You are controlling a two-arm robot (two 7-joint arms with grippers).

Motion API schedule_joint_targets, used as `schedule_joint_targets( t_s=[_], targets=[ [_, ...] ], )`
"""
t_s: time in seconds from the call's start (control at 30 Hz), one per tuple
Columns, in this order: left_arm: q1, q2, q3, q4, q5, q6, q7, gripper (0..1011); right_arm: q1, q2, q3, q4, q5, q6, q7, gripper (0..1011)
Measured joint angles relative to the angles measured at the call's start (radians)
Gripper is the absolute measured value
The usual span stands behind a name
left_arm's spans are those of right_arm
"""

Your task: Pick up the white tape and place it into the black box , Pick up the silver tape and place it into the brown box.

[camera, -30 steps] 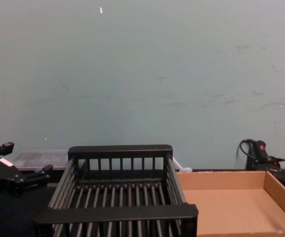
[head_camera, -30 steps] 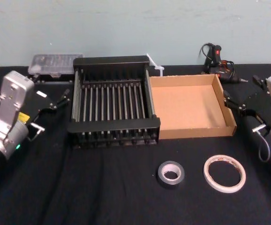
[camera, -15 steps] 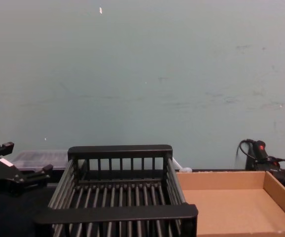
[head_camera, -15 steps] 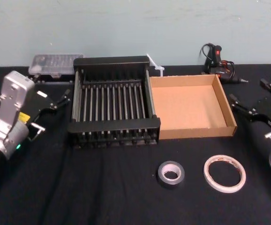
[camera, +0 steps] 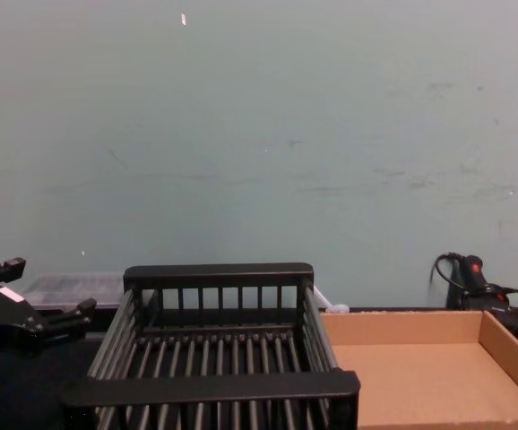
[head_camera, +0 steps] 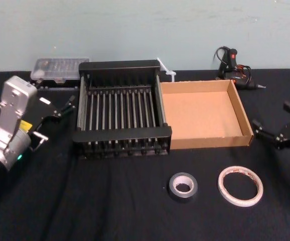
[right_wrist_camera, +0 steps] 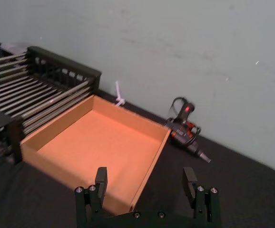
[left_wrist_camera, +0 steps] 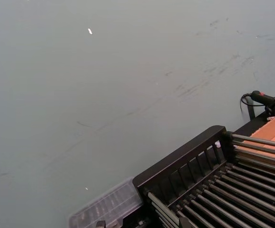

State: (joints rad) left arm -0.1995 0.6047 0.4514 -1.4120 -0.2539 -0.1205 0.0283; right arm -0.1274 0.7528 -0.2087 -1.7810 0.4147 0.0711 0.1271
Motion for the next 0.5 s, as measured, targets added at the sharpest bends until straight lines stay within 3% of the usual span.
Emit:
schedule_joint_targets(
  t_s=[0.3, 0.5],
  targets=[
    [0.000, 0.000, 0.000, 0.000, 0.000, 0.000, 0.000, 1001, -0.072, 0.020, 0.032, -0.041, 0.039, 0.064, 0.052, 1003],
    [0.000, 0.000, 0.000, 0.000, 0.000, 0.000, 0.000, 1001, -0.082, 0.023, 0.033, -0.042, 0.043, 0.112, 0.083, 1002]
  ],
)
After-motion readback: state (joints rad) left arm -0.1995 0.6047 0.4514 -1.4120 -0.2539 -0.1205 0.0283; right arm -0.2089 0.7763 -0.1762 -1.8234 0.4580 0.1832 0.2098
